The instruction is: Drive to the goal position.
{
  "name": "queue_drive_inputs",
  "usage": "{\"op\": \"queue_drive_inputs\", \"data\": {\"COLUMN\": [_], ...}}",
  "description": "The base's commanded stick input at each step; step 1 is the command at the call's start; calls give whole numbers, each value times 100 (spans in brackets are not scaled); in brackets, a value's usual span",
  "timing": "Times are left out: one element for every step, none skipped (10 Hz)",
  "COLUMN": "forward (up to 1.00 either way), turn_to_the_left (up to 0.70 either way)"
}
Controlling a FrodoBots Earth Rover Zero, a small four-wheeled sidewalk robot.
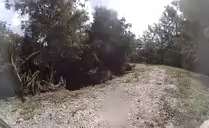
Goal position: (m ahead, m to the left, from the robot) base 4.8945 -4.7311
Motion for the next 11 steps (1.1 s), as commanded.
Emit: {"op": "queue_drive_inputs", "data": {"forward": [0,0,0,0,85,85,85,85,85,85,85], "turn_to_the_left": [0,0,0,0,0,0,0,0,0,0,-7]}}
